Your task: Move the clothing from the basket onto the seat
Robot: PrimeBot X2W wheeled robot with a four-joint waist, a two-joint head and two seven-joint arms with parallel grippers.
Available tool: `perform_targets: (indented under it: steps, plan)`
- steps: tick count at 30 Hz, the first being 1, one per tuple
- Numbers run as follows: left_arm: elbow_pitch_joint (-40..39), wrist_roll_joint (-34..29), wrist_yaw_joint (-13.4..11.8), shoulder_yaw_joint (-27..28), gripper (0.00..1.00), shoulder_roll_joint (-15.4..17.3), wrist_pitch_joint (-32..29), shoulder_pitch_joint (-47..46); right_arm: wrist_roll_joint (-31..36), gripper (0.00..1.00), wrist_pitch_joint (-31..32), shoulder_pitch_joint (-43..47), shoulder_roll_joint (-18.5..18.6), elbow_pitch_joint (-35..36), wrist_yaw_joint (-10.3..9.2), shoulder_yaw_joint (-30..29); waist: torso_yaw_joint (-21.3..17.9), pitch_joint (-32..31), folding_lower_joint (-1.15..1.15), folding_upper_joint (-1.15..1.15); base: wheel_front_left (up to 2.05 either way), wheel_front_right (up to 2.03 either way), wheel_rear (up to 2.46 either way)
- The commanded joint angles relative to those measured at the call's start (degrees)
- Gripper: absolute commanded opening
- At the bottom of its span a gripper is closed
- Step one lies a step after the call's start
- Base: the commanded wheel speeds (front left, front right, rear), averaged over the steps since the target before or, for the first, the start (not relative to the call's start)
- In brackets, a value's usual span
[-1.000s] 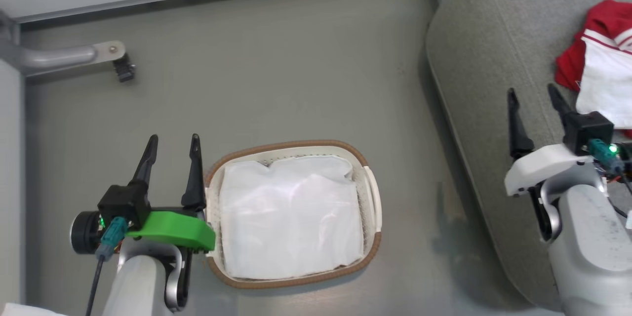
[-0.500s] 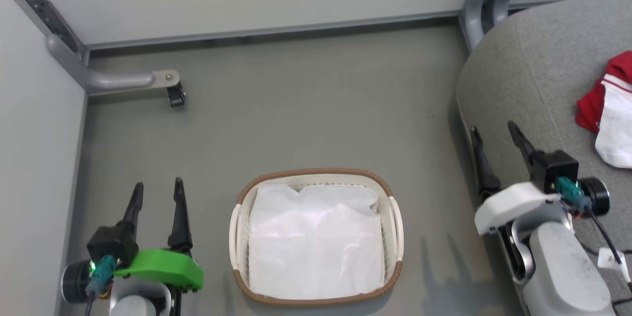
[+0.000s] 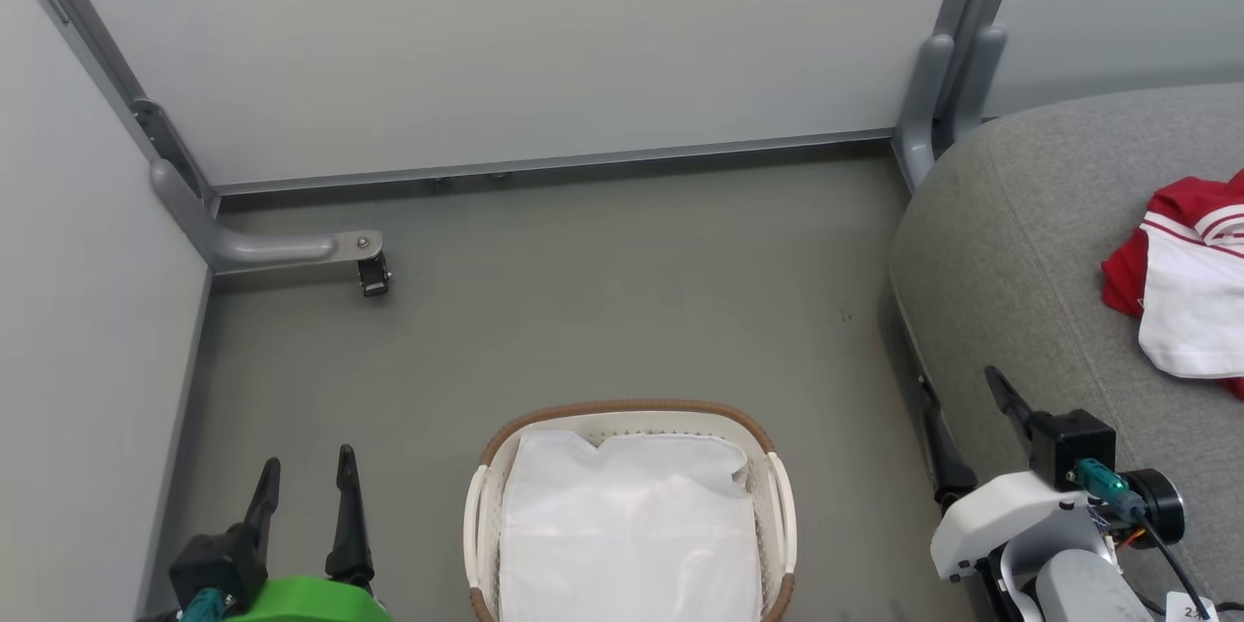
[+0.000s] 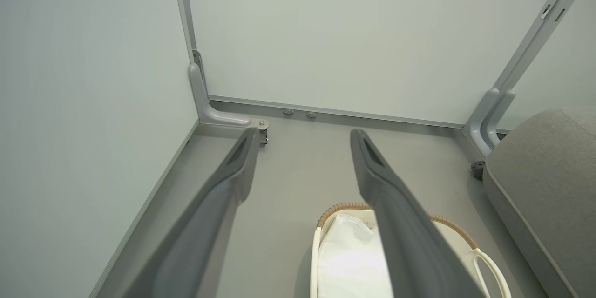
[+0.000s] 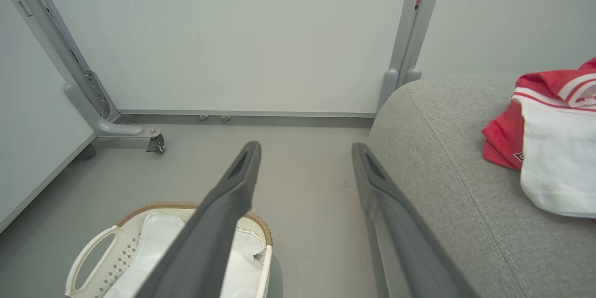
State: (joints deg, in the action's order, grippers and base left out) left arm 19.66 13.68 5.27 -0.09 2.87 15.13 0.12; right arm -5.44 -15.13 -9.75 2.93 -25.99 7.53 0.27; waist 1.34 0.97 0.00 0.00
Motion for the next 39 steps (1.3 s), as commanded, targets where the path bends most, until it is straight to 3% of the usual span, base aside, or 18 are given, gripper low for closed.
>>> perform_targets:
  steps: [1,3,4,8,39]
  plan:
    - [-0.15,0.35,-0.09,-0.16,1.00,0.12,0.01,1.02,-0.22,1.00,-0.02,0.89,0.16,-0.16,-0.08,-0.05,0.20,-0.28,0.00,0.00,0.00,0.00,0.00]
    - [-0.24,0.92,0.12,-0.44,1.00,0.12,0.01,0.99,-0.09,1.00,-0.02,0.99,0.14,-0.29,-0.08,-0.02,0.50,-0.32,0.00,0.00,0.00,0.00,0.00]
    - [0.06,0.71,0.03,-0.35,0.00,-0.04,-0.01,0.43,-0.02,0.00,0.01,0.03,-0.09,-0.41,0.00,0.01,0.41,-0.30,0.00,0.00,0.00,0.00,0.00]
    - [2.01,1.16,0.04,-0.17,0.00,-0.31,-0.23,0.47,-0.48,0.00,0.30,0.54,-0.56,-2.15,0.00,-0.06,0.41,-0.33,0.00,0.00,0.00,0.00,0.00]
    - [-0.98,29.97,0.87,2.37,0.00,-0.15,-8.18,-2.29,-32.64,0.00,8.23,1.67,-0.32,3.34,-0.02,-2.57,-0.02,-0.44,0.00,0.00,0.00,0.00,0.00]
